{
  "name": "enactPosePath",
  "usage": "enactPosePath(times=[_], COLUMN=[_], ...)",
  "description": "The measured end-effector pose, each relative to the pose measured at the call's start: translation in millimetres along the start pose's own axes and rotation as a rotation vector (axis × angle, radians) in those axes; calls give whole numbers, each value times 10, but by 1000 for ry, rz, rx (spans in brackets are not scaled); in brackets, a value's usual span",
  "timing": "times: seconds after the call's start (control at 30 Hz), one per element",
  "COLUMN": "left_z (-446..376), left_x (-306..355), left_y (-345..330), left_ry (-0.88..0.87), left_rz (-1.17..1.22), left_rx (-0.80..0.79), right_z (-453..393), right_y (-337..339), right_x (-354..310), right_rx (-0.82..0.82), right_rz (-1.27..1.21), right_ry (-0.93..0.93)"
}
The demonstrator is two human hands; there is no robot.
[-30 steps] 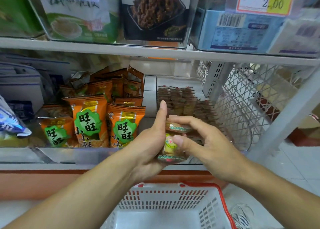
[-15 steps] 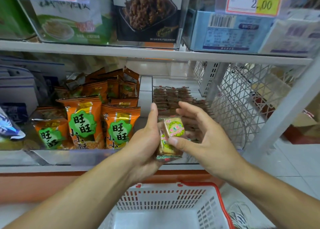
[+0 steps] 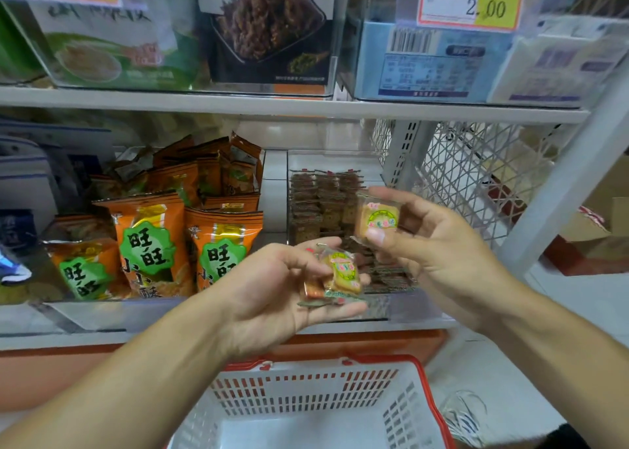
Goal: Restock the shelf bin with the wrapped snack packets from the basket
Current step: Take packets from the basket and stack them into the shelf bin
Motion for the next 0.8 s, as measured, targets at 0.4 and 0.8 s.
enactPosePath(times=[0.4,0.8], left_z=[3,-66], left_x=[11,-67], left_y=[182,233], left_ry=[20,24], left_rz=[-285,-249], left_rx=[310,461], right_z=[66,-42], right_y=[-76,-23], right_x=[91,137], right_rx=[-343,-352], right_rz=[261,659], right_ry=[-163,-95])
Point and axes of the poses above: each hand's wrist, its own z-axis away from the middle knuckle, its own y-axis out of the back of the hand, x = y × z, the point moved 8 cm from there along -z, towards the middle knuckle, and after that the axes turned 14 degrees about -z, right-handed, at the moved point
